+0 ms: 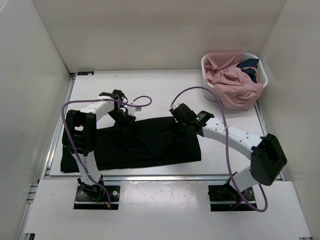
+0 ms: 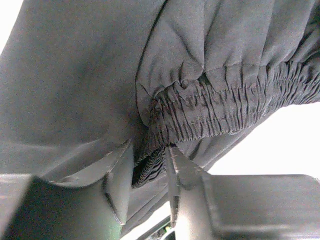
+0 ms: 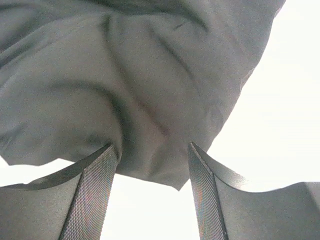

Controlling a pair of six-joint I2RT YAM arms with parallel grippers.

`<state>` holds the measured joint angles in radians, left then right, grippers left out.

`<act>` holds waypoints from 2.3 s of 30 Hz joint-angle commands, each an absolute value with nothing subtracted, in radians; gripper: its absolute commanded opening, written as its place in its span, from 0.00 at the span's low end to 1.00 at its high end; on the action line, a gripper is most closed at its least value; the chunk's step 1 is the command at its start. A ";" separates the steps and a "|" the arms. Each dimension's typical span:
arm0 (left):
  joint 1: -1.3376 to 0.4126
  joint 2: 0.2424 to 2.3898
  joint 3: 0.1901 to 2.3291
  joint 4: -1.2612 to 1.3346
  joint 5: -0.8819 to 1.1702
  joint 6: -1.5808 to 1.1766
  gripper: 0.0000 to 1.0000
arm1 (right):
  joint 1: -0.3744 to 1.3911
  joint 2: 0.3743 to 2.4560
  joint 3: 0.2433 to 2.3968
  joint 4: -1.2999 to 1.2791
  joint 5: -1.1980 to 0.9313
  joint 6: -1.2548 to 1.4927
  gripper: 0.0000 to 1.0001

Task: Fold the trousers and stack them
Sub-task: Fold the trousers

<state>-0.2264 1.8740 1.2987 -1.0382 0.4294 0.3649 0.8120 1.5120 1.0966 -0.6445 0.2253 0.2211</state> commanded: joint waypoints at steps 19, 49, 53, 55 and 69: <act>-0.230 1.845 1.288 -1.045 0.436 0.376 0.40 | 1.198 1.862 1.551 -0.735 0.258 0.139 0.62; -0.230 1.876 1.364 -1.072 0.463 0.376 0.20 | 1.189 1.970 1.678 -0.691 0.611 0.367 0.11; -0.230 1.887 1.373 -1.072 0.463 0.376 0.20 | 1.189 1.959 1.589 -0.626 0.428 0.328 0.37; -0.230 1.887 1.373 -1.072 0.463 0.376 0.20 | 1.189 1.959 1.574 -0.595 0.361 0.328 0.40; -0.230 1.896 1.373 -1.081 0.472 0.376 0.22 | 1.189 2.112 1.632 -0.635 0.497 0.347 0.49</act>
